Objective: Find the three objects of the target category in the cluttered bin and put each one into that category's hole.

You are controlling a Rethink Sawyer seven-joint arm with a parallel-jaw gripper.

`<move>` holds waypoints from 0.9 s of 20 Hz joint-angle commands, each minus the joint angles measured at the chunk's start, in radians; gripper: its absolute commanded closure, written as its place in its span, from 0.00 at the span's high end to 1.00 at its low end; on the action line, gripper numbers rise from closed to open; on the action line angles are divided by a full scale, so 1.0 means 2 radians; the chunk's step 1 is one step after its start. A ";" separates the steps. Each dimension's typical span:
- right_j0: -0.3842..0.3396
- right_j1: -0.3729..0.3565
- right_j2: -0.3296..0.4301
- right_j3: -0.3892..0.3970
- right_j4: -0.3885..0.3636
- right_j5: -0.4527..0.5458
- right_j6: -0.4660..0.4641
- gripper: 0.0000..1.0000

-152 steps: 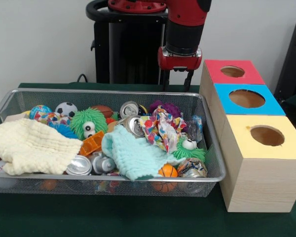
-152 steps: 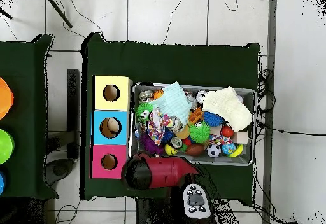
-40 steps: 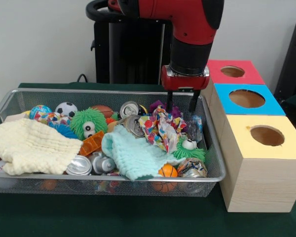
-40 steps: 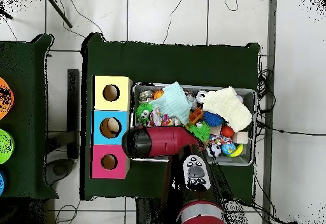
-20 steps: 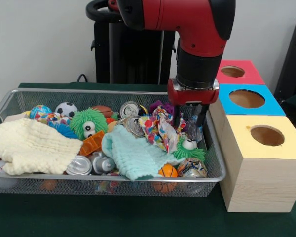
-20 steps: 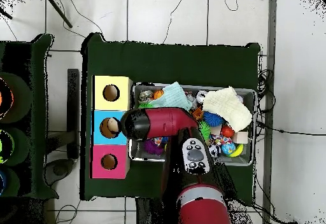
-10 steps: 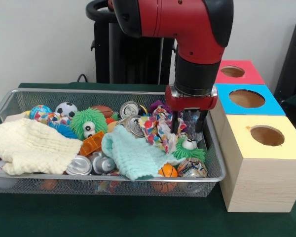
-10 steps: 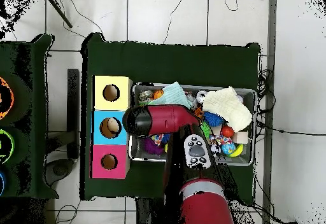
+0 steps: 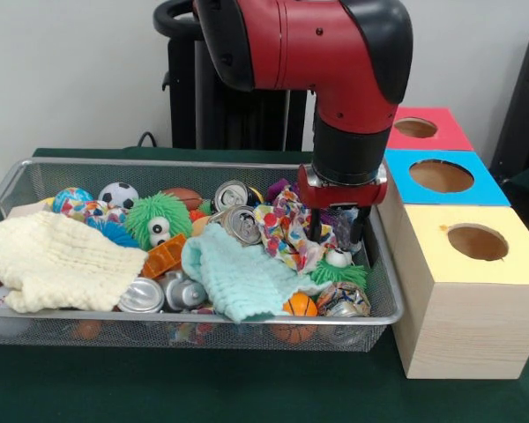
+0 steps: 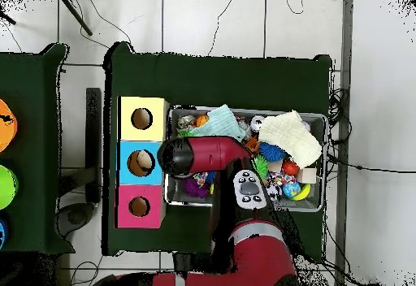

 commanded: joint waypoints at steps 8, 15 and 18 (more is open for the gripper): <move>-0.017 -0.018 0.043 0.039 -0.033 -0.029 -0.006 1.00; -0.016 -0.055 0.039 0.048 -0.029 0.002 -0.014 1.00; -0.015 -0.049 0.039 0.044 -0.030 0.000 -0.013 1.00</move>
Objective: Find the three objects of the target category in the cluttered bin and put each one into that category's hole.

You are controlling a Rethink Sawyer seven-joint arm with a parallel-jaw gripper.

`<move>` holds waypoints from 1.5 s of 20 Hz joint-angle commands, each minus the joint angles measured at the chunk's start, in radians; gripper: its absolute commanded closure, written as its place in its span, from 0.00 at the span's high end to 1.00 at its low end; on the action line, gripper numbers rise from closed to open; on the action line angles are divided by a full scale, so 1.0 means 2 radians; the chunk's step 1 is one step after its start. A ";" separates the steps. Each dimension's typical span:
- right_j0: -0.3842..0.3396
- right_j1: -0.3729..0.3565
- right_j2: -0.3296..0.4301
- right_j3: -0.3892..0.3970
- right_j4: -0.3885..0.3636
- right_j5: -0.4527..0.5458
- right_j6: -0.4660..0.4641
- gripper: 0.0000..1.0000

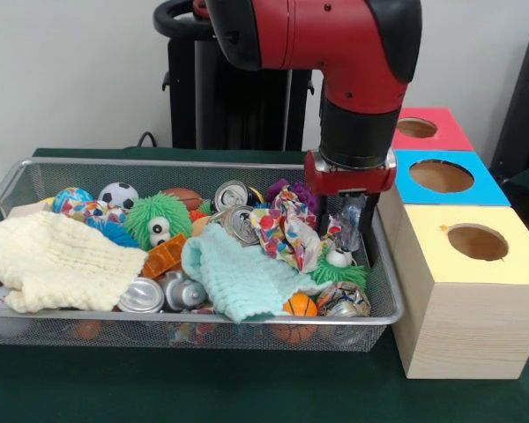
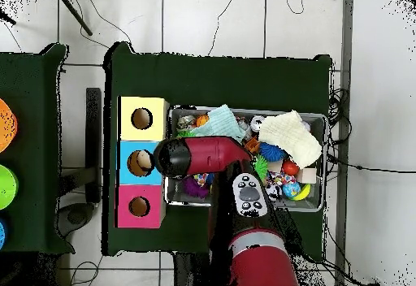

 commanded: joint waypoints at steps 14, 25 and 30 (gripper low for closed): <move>-0.015 0.037 0.038 0.020 -0.042 -0.056 0.000 1.00; -0.024 0.023 0.037 0.049 -0.053 -0.075 0.006 1.00; -0.029 0.006 0.035 0.070 -0.058 -0.077 0.008 1.00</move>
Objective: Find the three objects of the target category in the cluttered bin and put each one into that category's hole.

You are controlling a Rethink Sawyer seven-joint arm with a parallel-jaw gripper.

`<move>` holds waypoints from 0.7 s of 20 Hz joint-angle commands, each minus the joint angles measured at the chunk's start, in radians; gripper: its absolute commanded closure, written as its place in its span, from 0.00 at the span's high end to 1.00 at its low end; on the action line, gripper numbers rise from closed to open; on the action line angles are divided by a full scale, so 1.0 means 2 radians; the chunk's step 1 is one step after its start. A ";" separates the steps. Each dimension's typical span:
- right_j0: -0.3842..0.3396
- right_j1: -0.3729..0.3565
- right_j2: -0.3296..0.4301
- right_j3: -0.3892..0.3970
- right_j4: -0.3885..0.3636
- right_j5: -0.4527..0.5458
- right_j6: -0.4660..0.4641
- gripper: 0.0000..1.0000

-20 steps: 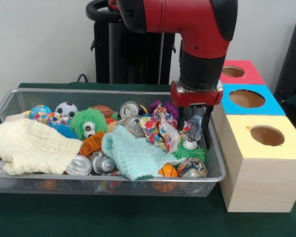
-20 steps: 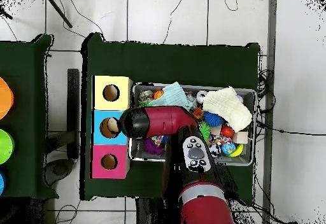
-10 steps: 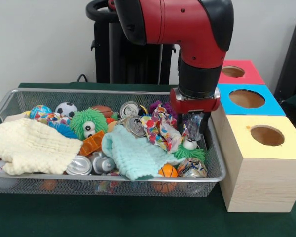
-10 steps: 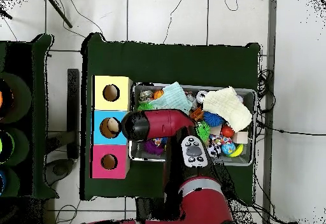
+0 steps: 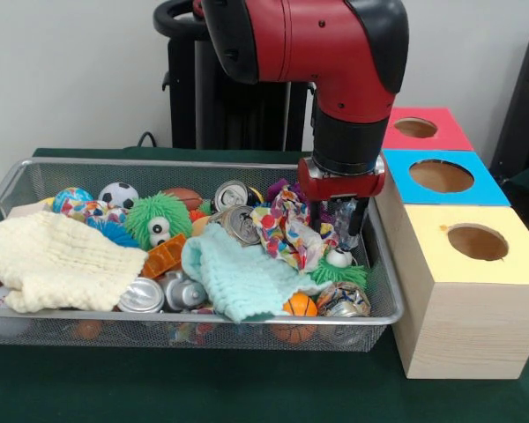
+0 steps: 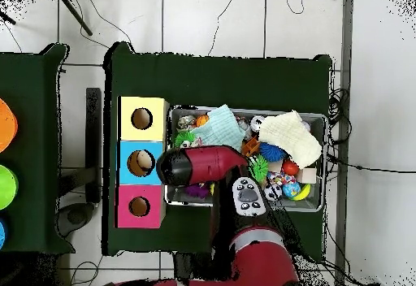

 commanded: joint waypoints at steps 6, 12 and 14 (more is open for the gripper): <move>-0.028 -0.022 0.034 0.064 -0.036 -0.042 0.016 1.00; -0.026 -0.017 0.032 0.065 -0.038 -0.050 0.023 1.00; -0.025 -0.017 0.032 0.066 -0.037 -0.050 0.023 1.00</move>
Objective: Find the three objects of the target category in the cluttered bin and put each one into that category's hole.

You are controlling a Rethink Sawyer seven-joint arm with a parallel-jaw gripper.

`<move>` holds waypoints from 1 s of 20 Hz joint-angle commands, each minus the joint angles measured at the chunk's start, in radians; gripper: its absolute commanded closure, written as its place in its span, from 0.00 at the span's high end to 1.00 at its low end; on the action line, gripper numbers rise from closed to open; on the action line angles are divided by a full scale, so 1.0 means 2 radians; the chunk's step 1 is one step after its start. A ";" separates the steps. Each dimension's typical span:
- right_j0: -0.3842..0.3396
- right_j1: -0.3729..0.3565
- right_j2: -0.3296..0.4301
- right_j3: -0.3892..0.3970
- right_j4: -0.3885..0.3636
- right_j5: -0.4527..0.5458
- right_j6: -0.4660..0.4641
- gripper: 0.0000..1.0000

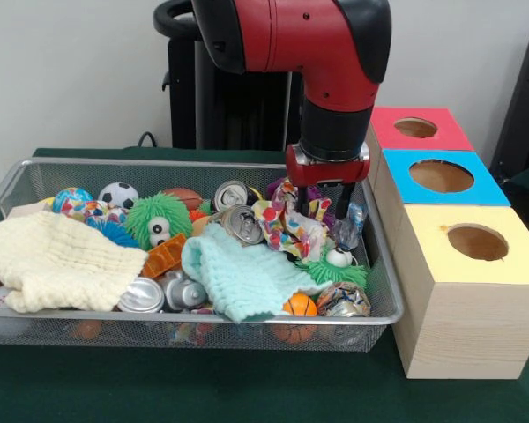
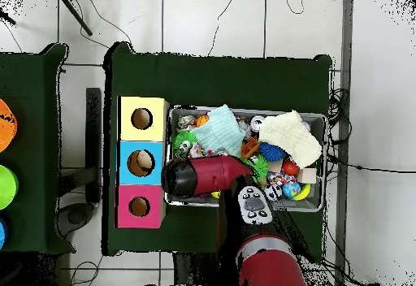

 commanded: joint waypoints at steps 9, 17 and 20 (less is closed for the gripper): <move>-0.020 -0.005 0.029 0.033 -0.029 -0.058 0.024 1.00; -0.032 -0.010 0.021 0.040 -0.028 -0.057 0.024 1.00; -0.029 -0.012 0.017 0.047 -0.029 -0.064 0.032 1.00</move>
